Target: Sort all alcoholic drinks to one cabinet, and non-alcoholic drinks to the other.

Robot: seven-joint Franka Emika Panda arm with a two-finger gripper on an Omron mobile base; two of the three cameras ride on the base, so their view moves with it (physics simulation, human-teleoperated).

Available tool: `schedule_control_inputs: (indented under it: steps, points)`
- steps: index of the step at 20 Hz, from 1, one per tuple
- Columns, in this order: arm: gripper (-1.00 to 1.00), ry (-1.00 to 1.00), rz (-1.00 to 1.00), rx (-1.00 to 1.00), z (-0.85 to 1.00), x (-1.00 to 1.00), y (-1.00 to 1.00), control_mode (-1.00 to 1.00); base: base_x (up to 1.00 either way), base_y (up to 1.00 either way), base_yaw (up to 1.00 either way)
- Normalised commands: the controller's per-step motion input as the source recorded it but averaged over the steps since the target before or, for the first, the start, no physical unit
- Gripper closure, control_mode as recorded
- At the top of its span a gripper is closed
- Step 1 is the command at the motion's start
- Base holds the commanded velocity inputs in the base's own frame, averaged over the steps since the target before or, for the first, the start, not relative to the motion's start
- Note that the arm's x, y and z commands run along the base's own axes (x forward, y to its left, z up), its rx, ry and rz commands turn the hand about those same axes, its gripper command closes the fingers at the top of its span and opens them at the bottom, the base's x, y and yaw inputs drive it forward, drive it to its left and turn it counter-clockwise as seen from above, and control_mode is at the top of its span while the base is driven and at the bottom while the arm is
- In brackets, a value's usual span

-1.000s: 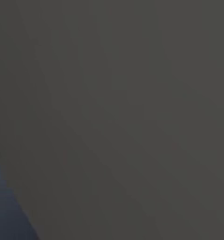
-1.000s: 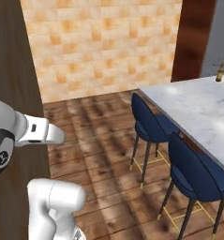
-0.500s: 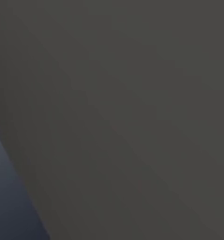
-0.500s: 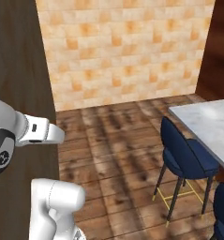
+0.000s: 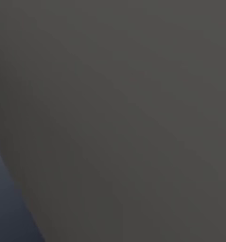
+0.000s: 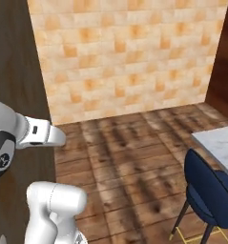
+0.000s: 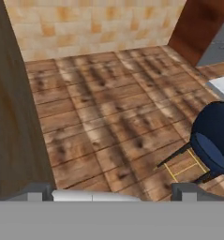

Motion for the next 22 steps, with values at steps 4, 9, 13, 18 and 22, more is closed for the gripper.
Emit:
schedule_control_inputs:
  steps: [4, 9, 13, 18, 22]
  points:
    - [-1.00, 0.00, 0.00, 0.00, 0.00, 0.00, 0.00, 1.00, 0.99, 0.09, -0.48]
    - [-1.00, 0.00, 0.00, 0.00, 0.00, 0.00, 0.00, 1.00, 0.80, 0.24, -0.61]
    - [-1.00, 0.00, 0.00, 0.00, 0.00, 0.00, 0.00, 1.00, 0.81, 0.41, -0.63]
    - [-1.00, 0.00, 0.00, 0.00, 0.00, 0.00, 0.00, 1.00, 0.97, 0.59, -0.59]
    - [-1.00, 0.00, 0.00, 0.00, 0.00, 0.00, 0.00, 1.00, 1.00, 0.64, -0.57]
